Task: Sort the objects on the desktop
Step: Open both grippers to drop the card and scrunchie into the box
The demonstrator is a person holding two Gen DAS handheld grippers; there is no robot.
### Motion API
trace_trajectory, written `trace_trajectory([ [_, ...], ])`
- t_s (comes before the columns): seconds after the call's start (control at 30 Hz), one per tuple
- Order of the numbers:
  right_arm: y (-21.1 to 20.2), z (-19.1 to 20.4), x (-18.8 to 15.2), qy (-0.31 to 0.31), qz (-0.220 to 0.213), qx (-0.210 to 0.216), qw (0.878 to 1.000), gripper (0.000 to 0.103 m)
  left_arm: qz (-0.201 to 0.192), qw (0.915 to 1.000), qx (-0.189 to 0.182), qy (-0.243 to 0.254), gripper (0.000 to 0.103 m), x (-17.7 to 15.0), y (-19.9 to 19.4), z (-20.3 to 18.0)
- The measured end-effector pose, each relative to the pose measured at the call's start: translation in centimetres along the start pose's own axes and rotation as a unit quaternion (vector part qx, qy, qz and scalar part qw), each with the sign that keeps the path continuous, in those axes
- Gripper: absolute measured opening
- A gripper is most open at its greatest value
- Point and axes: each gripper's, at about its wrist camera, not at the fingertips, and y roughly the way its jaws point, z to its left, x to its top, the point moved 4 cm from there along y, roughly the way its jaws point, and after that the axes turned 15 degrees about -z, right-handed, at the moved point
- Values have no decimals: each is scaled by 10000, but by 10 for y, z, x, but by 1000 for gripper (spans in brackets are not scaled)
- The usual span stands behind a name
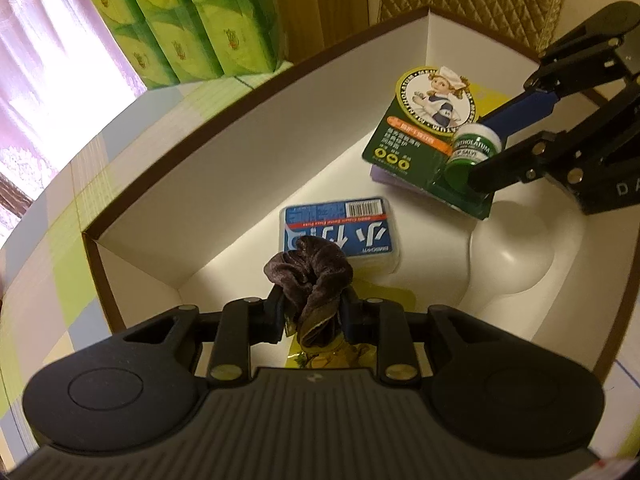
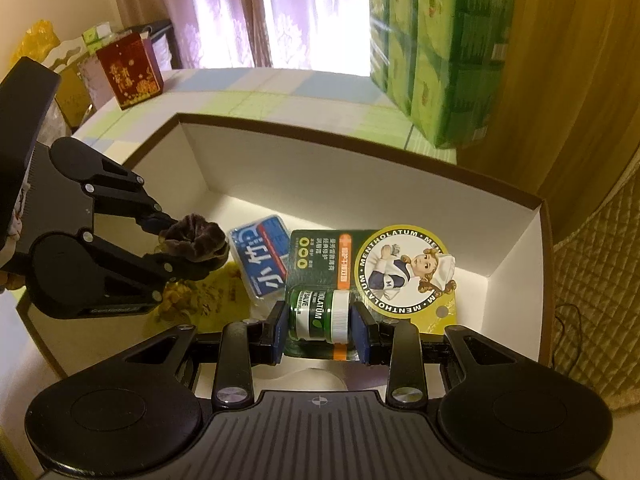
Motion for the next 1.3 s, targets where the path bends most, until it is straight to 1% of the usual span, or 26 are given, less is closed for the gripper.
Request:
trace_trajectory([
  [0.13,3,-3,-1,-2,28,9,10000,31,115,9997,-32,214,31,-3,5,-5],
  [0.2,3,-3,-2,7,39,12,10000,31,122,9995,-31,277,37,-4,5,-7],
  [0.23,4,-3,-2,3,44,21,10000,31,119,9995,-26,292,41,-5,5,-8],
  [0.27,4,-3,-3,3,47,31,10000,31,114,9995,-25,310,50,-5,4,-9],
  [0.3,4,-3,-4,3,54,39,10000,31,97,9994,-24,328,54,-6,3,-9],
  [0.33,4,-3,-4,2,63,41,10000,31,66,9994,-21,344,61,-5,2,-9],
  [0.37,5,-3,-4,0,73,41,10000,31,31,9994,-17,356,66,-5,1,-9],
  [0.47,8,0,-6,-51,91,78,9999,31,-18,9993,15,361,66,-2,-1,-7],
  [0.53,9,4,-7,-201,58,136,9997,31,-32,9994,40,345,66,-1,-2,-5],
  [0.57,9,6,-7,-275,55,169,9995,36,-35,9994,51,341,66,-1,-2,-5],
  [0.6,9,9,-8,-363,55,168,9992,56,-35,9994,62,339,66,0,-2,-4],
  [0.63,8,11,-9,-446,30,132,9989,69,-39,9994,70,338,67,0,-2,-4],
  [0.67,6,13,-11,-517,-6,99,9986,79,-48,9994,79,339,69,0,-2,-4],
  [0.73,2,16,-12,-585,8,123,9982,80,-70,9994,84,337,70,0,-4,-4],
  [0.77,1,17,-13,-568,45,129,9983,83,-78,9994,88,332,71,0,-5,-4],
  [0.8,-1,16,-14,-542,85,125,9984,89,-87,9994,91,326,72,0,-7,-4],
  [0.83,-3,16,-16,-522,128,117,9985,93,-101,9994,96,320,74,-1,-8,-4],
  [0.87,-5,17,-17,-527,157,129,9984,97,-109,9994,105,317,75,-1,-9,-4],
  [0.9,-8,17,-18,-526,168,121,9984,99,-108,9994,109,309,75,-1,-10,-4],
  [0.93,-11,17,-18,-506,171,115,9985,100,-97,9995,105,292,78,-1,-11,-3],
  [0.97,-14,17,-18,-468,185,118,9987,101,-89,9995,114,267,85,-1,-13,-3],
  [1.0,-17,18,-19,-413,215,126,9988,101,-106,9996,143,242,88,0,-15,-2],
  [1.17,-27,20,-20,-166,241,185,9994,101,-126,9995,243,137,93,3,-25,-3],
  [1.3,-37,22,-20,-36,186,142,9997,101,-178,9996,197,48,93,5,-35,-6],
])
